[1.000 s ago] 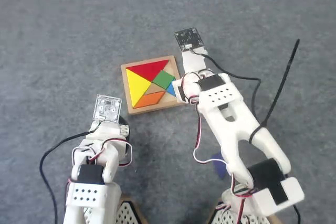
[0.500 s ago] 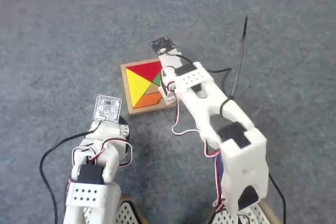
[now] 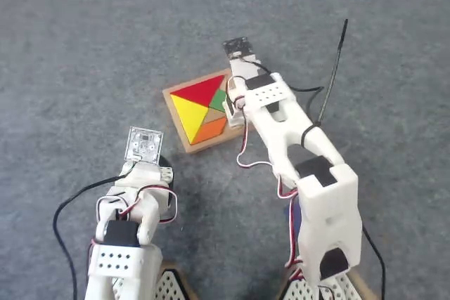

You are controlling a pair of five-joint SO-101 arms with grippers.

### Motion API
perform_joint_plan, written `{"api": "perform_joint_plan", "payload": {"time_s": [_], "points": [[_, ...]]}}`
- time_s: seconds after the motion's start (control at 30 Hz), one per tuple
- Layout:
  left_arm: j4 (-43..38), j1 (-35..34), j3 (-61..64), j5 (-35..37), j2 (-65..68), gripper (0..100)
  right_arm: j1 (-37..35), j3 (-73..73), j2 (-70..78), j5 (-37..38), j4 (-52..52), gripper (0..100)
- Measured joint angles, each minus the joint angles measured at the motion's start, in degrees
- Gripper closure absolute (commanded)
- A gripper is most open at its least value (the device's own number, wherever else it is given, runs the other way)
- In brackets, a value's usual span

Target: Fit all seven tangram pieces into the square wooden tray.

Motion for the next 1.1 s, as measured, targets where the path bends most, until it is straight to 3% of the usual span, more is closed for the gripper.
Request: {"api": "perform_joint_plan", "payload": {"time_s": [0.3,0.47,0.63,0.77,0.87,1.1], "points": [[0.0,0.0,0.0,0.0,0.0,98,0.88,16.0,-10.55,-0.62,-11.69,97.9],[0.0,0.0,0.0,0.0,0.0,98,3.34,25.76,-18.99,-5.19,-17.67,93.9],[0.0,0.0,0.0,0.0,0.0,98,5.98,26.46,-20.66,-7.21,-18.11,95.3],[0.0,0.0,0.0,0.0,0.0,98,3.08,27.52,-21.71,-7.21,-13.63,98.3],[0.0,0.0,0.0,0.0,0.0,98,0.18,30.42,-21.71,-5.45,-11.78,98.3],[0.0,0.0,0.0,0.0,0.0,98,0.7,35.69,-24.09,1.32,-10.11,98.3]]}}
